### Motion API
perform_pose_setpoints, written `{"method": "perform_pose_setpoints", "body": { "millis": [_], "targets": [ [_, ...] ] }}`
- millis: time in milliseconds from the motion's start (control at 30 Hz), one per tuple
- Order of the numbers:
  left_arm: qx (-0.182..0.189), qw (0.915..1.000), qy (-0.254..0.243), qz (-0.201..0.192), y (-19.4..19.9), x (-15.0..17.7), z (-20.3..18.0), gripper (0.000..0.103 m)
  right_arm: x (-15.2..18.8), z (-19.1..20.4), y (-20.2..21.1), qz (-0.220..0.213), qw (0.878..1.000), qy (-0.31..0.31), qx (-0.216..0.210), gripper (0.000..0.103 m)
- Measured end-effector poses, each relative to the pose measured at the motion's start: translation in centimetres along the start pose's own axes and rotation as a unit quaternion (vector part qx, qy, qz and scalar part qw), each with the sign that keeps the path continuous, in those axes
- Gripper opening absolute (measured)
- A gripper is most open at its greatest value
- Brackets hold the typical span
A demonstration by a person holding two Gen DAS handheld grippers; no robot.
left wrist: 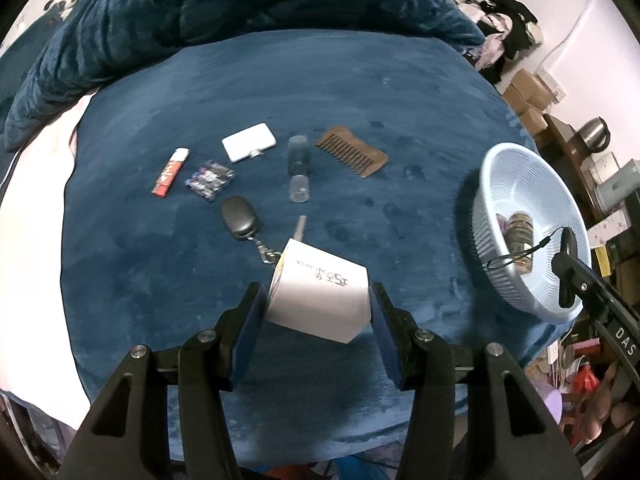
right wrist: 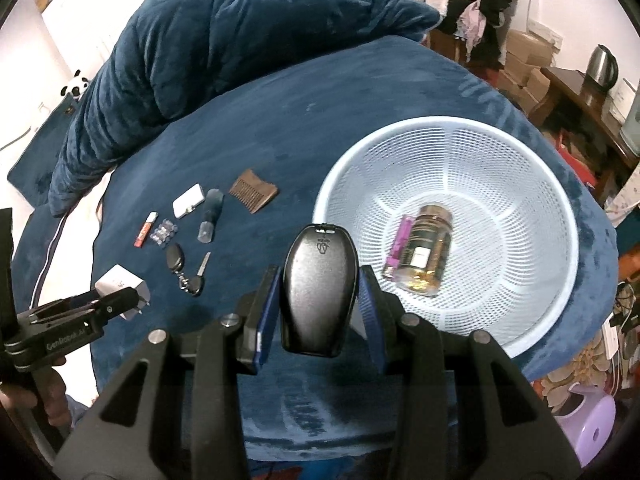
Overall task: Organize rigid objects
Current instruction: 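Carry the key fob and white charger over the basket with both tools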
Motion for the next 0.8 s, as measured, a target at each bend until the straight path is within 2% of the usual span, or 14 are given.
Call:
{"method": "perform_pose_setpoints", "body": {
  "millis": [800],
  "targets": [
    [0.05, 0.9962, -0.067, 0.026, -2.5, -2.9, -10.8, 0.054, -2.1, -8.3, 0.0, -0.006, 0.998, -0.055, 0.036, 0.039]
  ]
}}
Point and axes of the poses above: each gripper's, at about its wrist camera, not at the fingertips, and y roughly against the way its jaws point, z to its left, x to its underside, the point moved 6 cm from there along -y, roughly the way its jaws point, and after that the axes turned 8 degrees about x, right-handed, at the moved point
